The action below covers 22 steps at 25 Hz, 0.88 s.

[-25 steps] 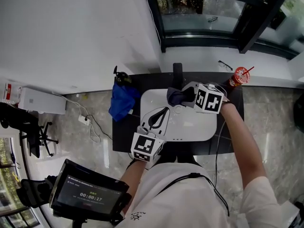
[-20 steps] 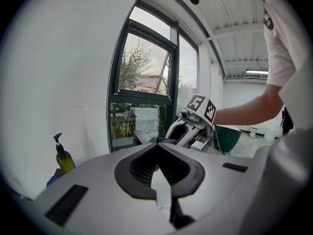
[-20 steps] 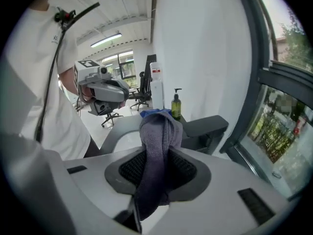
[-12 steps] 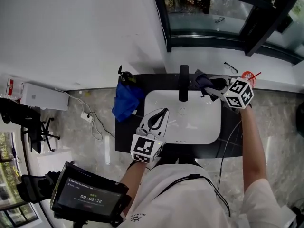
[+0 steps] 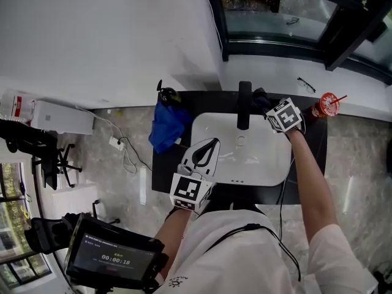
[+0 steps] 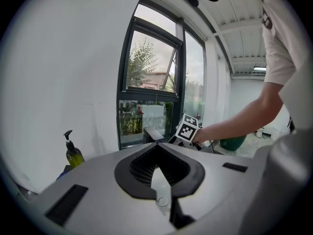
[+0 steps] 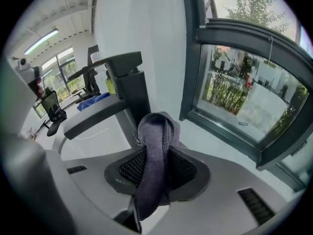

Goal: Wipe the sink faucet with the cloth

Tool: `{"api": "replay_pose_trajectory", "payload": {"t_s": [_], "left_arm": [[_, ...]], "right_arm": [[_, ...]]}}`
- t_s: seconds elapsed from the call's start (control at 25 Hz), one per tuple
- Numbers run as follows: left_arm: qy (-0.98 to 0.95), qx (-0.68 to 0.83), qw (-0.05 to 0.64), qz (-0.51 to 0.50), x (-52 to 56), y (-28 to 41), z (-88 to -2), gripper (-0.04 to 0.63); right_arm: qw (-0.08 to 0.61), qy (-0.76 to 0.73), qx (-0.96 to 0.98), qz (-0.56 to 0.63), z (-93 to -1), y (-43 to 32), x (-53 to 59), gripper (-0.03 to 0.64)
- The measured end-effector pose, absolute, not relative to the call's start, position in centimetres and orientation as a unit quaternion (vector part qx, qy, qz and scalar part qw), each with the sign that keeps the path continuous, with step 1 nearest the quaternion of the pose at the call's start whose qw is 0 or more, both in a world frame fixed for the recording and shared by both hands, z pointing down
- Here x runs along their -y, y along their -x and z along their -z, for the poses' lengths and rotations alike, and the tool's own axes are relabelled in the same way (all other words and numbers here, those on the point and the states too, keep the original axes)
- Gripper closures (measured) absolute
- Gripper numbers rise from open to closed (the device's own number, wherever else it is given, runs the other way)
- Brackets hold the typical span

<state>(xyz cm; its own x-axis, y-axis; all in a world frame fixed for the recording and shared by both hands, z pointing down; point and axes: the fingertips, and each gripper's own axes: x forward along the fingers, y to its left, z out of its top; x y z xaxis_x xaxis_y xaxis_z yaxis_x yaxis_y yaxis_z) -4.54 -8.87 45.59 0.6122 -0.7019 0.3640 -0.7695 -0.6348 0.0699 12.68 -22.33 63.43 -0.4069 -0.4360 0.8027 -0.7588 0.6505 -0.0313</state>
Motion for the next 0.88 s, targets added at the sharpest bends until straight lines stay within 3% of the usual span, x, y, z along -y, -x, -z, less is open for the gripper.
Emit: {"api": "replay_pose_trajectory", "payload": {"t_s": [0.44,0.68,0.88], "left_arm": [[-0.885,0.423,0.112,-0.157,8.7,5.3,-45.8,0.601],[-0.884,0.426,0.115,-0.154,8.5,5.6,-45.9,0.601],[-0.888,0.419,0.110,-0.154,8.6,5.3,-45.8,0.601]], "right_arm": [[0.456,-0.389,0.763,-0.241,-67.8,-11.8,21.8,0.495],[0.410,-0.354,0.805,-0.244,-67.2,-9.6,21.6,0.495],[0.323,-0.356,0.834,-0.271,-64.6,-9.2,21.8,0.495]]}}
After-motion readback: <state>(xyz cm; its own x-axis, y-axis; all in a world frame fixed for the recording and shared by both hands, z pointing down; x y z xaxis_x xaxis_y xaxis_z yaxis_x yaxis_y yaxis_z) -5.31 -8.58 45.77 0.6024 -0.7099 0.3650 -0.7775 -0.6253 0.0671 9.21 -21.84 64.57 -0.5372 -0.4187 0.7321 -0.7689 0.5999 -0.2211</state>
